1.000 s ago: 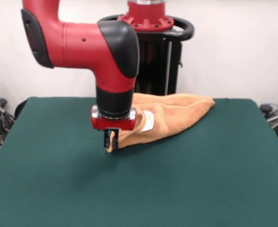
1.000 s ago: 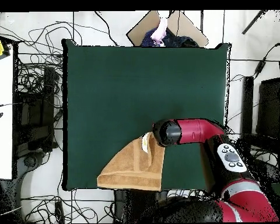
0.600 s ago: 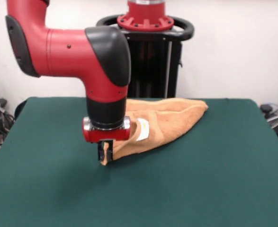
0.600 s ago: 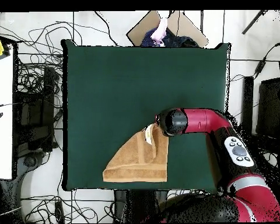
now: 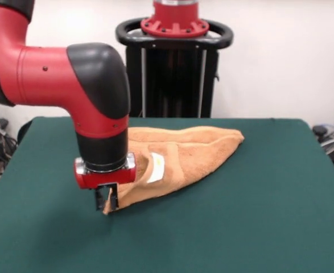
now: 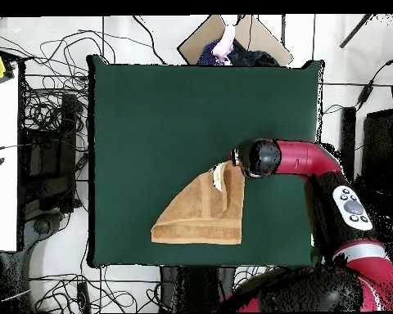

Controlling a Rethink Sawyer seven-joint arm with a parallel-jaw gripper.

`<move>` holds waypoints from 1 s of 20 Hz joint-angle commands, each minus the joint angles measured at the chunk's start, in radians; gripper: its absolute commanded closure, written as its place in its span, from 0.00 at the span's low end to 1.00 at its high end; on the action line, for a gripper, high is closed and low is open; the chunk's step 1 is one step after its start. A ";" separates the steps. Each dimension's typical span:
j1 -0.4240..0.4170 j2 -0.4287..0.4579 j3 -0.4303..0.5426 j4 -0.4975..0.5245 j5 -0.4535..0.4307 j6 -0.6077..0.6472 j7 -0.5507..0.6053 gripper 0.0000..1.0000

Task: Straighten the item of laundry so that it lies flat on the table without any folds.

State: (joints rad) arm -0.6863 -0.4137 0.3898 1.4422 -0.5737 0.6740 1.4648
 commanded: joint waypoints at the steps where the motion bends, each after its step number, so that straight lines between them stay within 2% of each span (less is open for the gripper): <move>1: -0.020 -0.009 0.067 -0.036 -0.005 0.023 -0.117 0.00; 4: -0.013 -0.049 0.057 0.034 0.014 -0.016 -0.030 0.00; 6: -0.002 -0.134 0.068 0.131 0.015 -0.062 0.005 0.00; 9: 0.033 -0.269 0.035 0.257 0.050 -0.044 0.094 0.00; 12: 0.072 -0.362 0.003 0.362 0.104 0.003 0.165 0.00; 16: 0.122 -0.414 -0.031 0.460 0.164 -0.002 0.247 0.00; 20: 0.163 -0.375 -0.066 0.549 0.175 -0.164 0.330 0.00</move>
State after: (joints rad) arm -0.5951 -0.7563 0.3743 1.7664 -0.4504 0.6422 1.4685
